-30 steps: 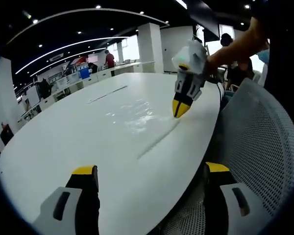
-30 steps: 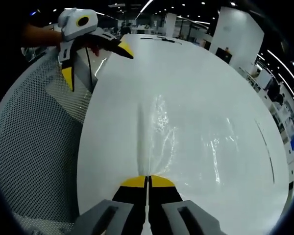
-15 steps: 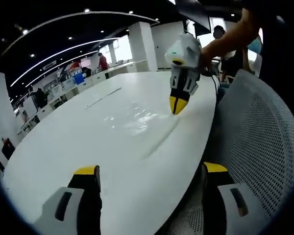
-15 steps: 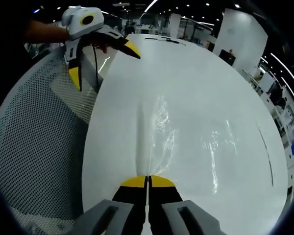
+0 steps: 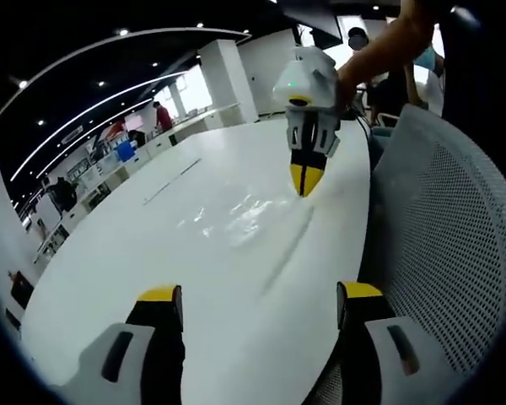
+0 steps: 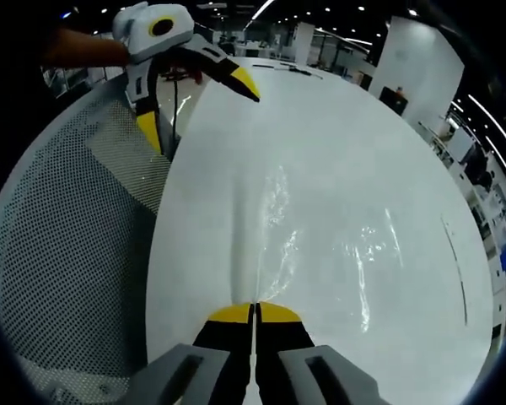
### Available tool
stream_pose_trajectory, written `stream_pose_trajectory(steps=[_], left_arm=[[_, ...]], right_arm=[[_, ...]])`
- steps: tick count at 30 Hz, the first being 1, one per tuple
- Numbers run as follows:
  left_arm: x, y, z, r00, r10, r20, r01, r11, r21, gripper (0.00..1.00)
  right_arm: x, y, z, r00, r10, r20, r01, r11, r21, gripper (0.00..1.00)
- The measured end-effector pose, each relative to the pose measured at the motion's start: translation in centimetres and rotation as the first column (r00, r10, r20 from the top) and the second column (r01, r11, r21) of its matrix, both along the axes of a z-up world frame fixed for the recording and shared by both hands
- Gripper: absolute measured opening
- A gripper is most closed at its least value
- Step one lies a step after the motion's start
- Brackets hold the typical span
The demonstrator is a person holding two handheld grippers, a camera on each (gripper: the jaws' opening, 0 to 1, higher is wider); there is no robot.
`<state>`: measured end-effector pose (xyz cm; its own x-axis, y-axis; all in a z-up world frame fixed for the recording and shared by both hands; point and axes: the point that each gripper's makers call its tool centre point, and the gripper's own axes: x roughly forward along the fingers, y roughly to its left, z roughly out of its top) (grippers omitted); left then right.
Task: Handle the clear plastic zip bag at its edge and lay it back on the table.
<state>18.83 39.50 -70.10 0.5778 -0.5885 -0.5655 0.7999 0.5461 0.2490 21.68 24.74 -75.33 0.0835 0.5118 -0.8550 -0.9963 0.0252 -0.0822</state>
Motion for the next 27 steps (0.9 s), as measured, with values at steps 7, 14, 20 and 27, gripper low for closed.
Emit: stream_pose_trajectory(steps=[7, 14, 20, 27], left_arm=[[0.6, -0.8, -0.4, 0.998, -0.061, 0.009, 0.06, 0.996, 0.062, 0.67], [1.1, -1.4, -0.8, 0.991, -0.13, 0.03, 0.125, 0.985, 0.116, 0.62], [1.4, -2.0, -1.2, 0.985, -0.17, 0.04, 0.161, 0.974, 0.16, 0.58], [1.9, -2.6, -1.3, 0.977, -0.204, 0.053, 0.192, 0.964, 0.182, 0.53]], right_arm=[[-0.3, 0.1, -0.2, 1.0, 0.023, 0.001, -0.023, 1.0, -0.007, 0.0], [-0.6, 0.1, -0.2, 1.0, 0.03, -0.005, -0.03, 1.0, -0.007, 0.0], [-0.6, 0.0, -0.1, 1.0, 0.031, -0.005, -0.031, 0.999, -0.011, 0.0], [-0.6, 0.0, 0.0, 1.0, 0.028, -0.005, -0.028, 1.0, -0.01, 0.0]])
